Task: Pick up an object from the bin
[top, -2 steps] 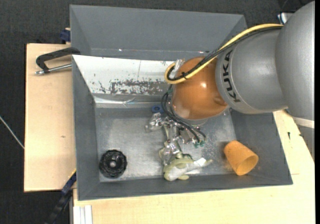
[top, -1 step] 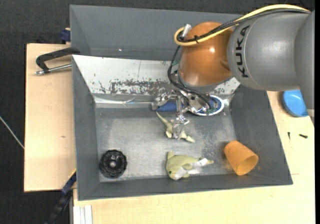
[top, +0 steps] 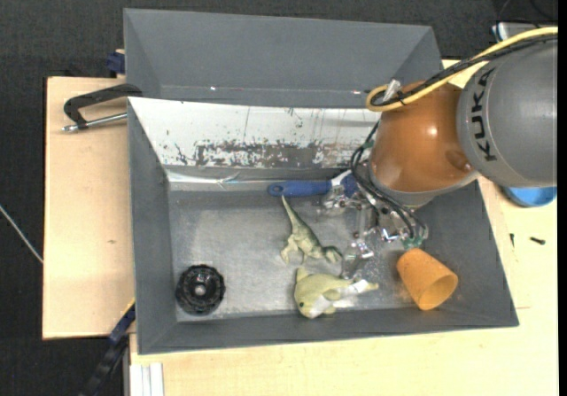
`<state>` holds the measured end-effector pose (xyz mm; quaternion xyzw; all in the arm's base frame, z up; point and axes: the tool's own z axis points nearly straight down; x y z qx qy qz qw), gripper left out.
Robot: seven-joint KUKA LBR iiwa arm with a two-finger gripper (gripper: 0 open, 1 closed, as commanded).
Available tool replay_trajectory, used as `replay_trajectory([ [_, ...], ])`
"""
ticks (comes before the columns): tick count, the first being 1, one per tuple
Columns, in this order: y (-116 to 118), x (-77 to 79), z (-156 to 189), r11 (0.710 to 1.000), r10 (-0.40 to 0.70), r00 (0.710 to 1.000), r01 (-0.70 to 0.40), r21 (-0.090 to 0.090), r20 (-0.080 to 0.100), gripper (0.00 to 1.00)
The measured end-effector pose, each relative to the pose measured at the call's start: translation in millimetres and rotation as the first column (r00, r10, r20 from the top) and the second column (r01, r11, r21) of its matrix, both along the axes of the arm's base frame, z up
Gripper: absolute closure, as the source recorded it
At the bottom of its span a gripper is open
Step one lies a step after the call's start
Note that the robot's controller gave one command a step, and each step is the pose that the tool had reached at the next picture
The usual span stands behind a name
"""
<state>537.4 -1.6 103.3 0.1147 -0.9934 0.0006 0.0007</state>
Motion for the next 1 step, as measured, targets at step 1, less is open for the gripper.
replay_trajectory([
  [1, 20.1, 64.8, -26.4, 0.938, 0.346, 0.938, -0.346, 0.0, 0.004, 0.0],
])
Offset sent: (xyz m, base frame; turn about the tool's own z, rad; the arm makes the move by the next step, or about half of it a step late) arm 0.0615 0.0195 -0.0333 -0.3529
